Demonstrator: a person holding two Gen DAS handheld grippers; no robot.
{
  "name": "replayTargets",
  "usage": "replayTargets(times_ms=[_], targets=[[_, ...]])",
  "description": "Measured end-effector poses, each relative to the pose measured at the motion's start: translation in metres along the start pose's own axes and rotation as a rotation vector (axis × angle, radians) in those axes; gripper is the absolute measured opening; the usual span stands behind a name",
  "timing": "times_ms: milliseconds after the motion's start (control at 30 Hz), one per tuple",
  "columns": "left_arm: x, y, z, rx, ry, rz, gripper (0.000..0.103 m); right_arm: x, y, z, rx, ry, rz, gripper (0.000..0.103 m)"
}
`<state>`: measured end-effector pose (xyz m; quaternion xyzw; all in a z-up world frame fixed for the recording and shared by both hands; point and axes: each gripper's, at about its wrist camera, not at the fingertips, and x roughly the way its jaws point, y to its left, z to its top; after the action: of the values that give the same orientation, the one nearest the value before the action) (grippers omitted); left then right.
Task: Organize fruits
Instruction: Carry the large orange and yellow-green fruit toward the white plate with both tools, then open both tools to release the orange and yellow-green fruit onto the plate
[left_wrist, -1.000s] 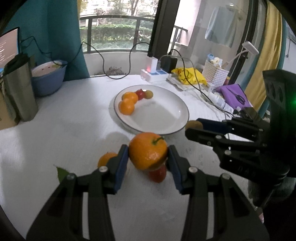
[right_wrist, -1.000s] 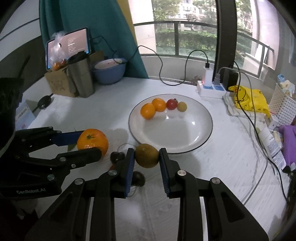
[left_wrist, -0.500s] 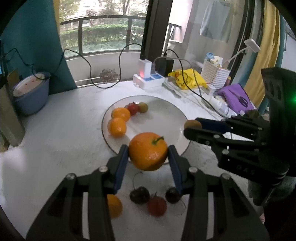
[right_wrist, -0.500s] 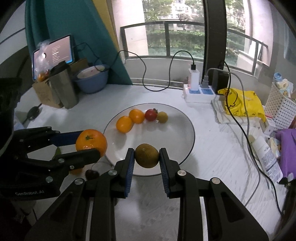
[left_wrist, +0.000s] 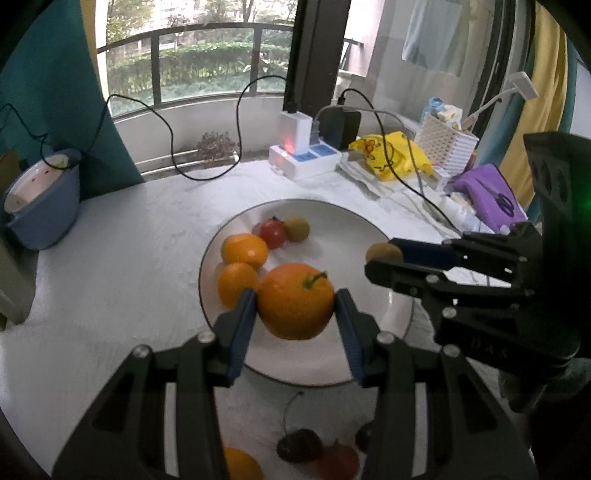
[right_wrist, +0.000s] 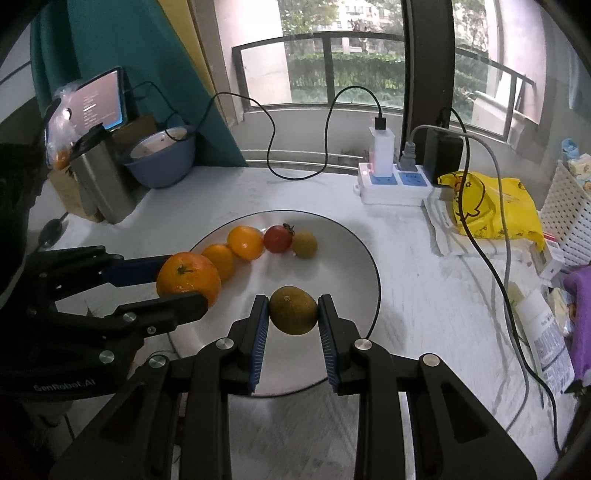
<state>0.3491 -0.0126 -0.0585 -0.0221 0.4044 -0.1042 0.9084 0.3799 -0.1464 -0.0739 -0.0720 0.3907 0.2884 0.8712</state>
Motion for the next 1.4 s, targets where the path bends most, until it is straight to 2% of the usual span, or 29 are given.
replayTargets(times_ms=[400,833,1067,1400], targets=[[0.025,0.006,0.011,0.007,0.031,0.001,0.045,0.031,-0.018,0.010,0.026,0.021,0.010,0.029],[0.033,0.008,0.023,0.007,0.034,0.021,0.046,0.056,-0.026,0.014,0.052,0.031,0.024,0.029],[0.033,0.009,0.024,-0.004,0.034,0.009,0.046,0.062,-0.028,0.018,0.066,0.028,0.010,0.029],[0.028,0.006,0.024,-0.014,0.028,0.000,0.049,0.050,-0.029,0.020,0.078,0.006,-0.018,0.030]])
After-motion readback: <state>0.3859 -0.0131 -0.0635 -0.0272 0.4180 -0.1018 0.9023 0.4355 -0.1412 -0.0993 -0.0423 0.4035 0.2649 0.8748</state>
